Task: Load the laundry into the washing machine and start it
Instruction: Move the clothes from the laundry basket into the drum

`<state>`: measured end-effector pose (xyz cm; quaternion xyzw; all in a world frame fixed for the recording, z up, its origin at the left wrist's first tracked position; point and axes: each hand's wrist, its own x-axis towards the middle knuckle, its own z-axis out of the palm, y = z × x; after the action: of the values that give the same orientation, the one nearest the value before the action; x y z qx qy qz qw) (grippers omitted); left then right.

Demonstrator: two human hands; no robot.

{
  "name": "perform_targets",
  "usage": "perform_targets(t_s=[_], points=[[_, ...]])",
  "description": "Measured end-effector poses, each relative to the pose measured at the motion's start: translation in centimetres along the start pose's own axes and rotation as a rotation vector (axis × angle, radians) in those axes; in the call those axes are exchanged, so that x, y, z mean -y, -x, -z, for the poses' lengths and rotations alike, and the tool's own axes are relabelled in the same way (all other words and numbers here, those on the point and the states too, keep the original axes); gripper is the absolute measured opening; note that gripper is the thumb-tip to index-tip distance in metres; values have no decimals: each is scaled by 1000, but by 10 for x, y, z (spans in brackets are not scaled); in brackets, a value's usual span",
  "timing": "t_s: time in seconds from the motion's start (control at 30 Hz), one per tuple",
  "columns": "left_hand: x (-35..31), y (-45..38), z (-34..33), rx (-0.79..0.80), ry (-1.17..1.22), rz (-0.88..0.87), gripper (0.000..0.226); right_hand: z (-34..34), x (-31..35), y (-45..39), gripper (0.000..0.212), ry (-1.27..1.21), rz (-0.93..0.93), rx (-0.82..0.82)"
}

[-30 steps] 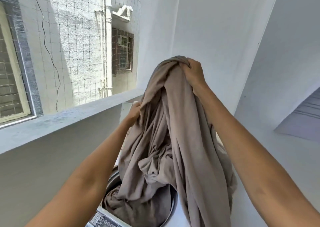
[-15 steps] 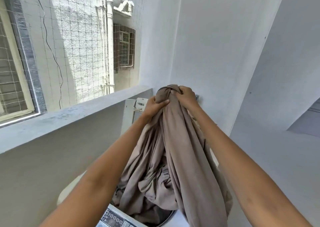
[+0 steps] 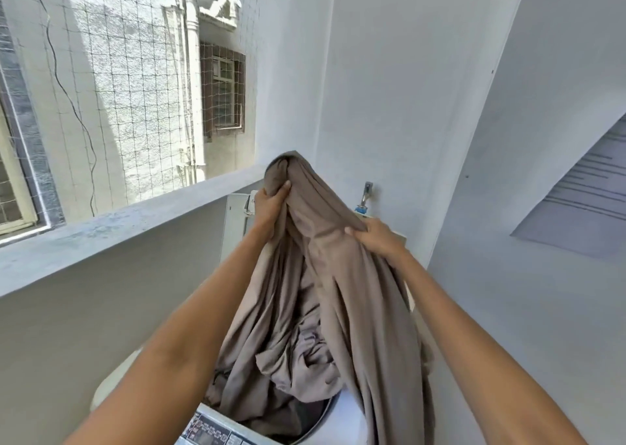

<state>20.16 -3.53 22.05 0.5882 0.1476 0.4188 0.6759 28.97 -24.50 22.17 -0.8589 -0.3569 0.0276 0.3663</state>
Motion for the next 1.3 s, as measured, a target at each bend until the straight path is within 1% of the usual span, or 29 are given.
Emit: perform_targets(t_s=[0.07, 0.13, 0.17, 0.23, 0.27, 0.3, 0.4, 0.47, 0.5, 0.53, 0.57, 0.6, 0.63, 0.67, 0.7, 0.73, 0.8, 0.83, 0.9, 0.93, 1.0, 1.03, 1.07, 1.1, 1.13, 1.17, 1.23, 1.27, 1.3], points=[[-9, -2, 14, 96, -80, -18, 38, 30, 29, -9, 24, -38, 70, -98], [-13, -3, 30, 207, -173, -22, 36, 55, 64, -19, 18, -136, 157, -185], [-16, -3, 38, 255, -173, -8, 35, 66, 81, -24, 18, -208, 191, -218], [-16, -8, 56, 301, -78, 44, 45, 83, 112, -27, 20, -388, 241, -252], [-19, -10, 62, 299, -43, 58, 51, 88, 124, -28, 20, -457, 252, -246], [-20, -11, 68, 281, -70, 63, 52, 90, 131, -31, 19, -478, 253, -232], [-16, -10, 80, 204, -383, 111, 50, 72, 135, -42, 21, -359, 236, -155], [-5, -7, 85, 232, -521, 194, 48, 49, 129, -45, 20, -351, 207, -122], [-1, -5, 87, 264, -551, 220, 41, 39, 123, -45, 20, -372, 188, -116], [2, -4, 89, 292, -559, 229, 33, 31, 118, -45, 20, -390, 174, -111], [0, -2, 88, 322, -529, 217, 33, 25, 113, -45, 21, -401, 156, -106], [-5, 0, 85, 346, -430, 190, 39, 21, 110, -46, 23, -404, 137, -95], [-11, 2, 80, 381, -277, 172, 45, 18, 107, -46, 25, -401, 127, -76], [-18, 3, 73, 424, -120, 162, 45, 16, 104, -47, 26, -403, 120, -61], [-24, 3, 66, 468, -46, 162, 41, 14, 103, -48, 25, -410, 121, -52], [-29, 3, 58, 525, -31, 167, 39, 12, 102, -48, 24, -419, 125, -51], [-33, 5, 41, 586, -224, 142, 42, 7, 99, -50, 22, -437, 143, -53], [-30, 5, 32, 535, -321, 112, 39, 4, 97, -49, 23, -443, 157, -53], [-19, 5, 17, 308, -322, 40, 27, -1, 86, -48, 29, -424, 176, -32], [-13, 5, 12, 204, -287, 4, 23, -3, 77, -47, 37, -375, 179, -20], [-5, 6, 6, 65, -261, -26, 17, -7, 54, -42, 67, -194, 180, 7], [-2, 5, 6, 10, -259, -19, 19, -10, 38, -37, 81, -122, 167, 41], [1, 2, 7, -33, -246, -9, 23, -15, 18, -31, 90, -86, 151, 98], [2, 1, 9, -58, -235, 10, 25, -20, -1, -22, 94, -65, 114, 166], [3, 0, 10, -69, -210, 18, 26, -28, -21, -14, 95, -38, 48, 231], [4, -2, 10, -69, -204, 30, 27, -35, -36, -4, 94, -11, -15, 256], [0, 1, 9, -69, -272, 13, 32, -52, -61, -1, 83, -12, -81, 150], [0, 0, 9, -65, -340, -10, 34, -57, -67, -5, 71, -16, -95, 73], [-1, 0, 10, -51, -415, -24, 36, -58, -65, -8, 55, -1, -107, 3]])
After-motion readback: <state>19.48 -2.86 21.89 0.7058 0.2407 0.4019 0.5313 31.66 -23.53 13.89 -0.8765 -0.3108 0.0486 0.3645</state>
